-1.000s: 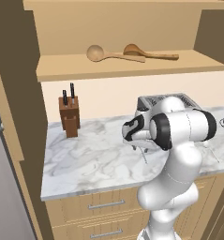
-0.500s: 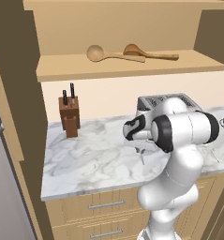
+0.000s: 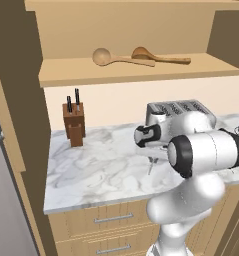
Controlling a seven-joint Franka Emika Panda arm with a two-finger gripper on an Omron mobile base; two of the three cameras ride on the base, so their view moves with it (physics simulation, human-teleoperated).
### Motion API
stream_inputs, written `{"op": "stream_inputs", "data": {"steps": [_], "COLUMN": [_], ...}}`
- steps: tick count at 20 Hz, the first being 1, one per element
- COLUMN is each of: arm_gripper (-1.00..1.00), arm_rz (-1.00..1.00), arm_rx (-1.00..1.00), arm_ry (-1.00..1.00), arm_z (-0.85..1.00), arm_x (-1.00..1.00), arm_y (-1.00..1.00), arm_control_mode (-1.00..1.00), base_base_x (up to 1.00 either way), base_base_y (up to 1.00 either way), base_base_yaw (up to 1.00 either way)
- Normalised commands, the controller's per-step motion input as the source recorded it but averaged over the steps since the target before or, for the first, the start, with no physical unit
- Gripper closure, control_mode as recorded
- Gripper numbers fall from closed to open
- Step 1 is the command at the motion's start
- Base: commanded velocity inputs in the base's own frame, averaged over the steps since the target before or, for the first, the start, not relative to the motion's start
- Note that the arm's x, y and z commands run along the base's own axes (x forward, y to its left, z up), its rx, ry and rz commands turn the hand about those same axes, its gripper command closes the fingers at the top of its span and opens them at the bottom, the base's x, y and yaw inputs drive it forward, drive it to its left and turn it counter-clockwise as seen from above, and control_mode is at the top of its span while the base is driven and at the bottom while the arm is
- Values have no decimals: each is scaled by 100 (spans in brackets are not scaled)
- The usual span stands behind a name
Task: Organize the utensils by type. Pick up the wooden spoons from the counter and place them in the open cabinet. Then pick up the metallic utensils from the counter and place them in the open drawer.
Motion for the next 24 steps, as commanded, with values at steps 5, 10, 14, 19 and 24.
{"op": "stream_inputs", "data": {"steps": [5,10,14,19,24], "arm_gripper": [100,100,100,100,100], "arm_rz": [0,0,0,0,0], "arm_rx": [0,0,0,0,0], "arm_ry": [-4,0,0,1,-4], "arm_z": [18,25,33,32,30], "arm_x": [-52,-45,-5,-4,-19], "arm_y": [0,0,0,0,0], "arm_control_mode": [-100,-100,-100,-100,-100], "base_base_x": [0,0,0,0,0], "base_base_y": [0,0,0,0,0], "base_base_yaw": [0,0,0,0,0]}}
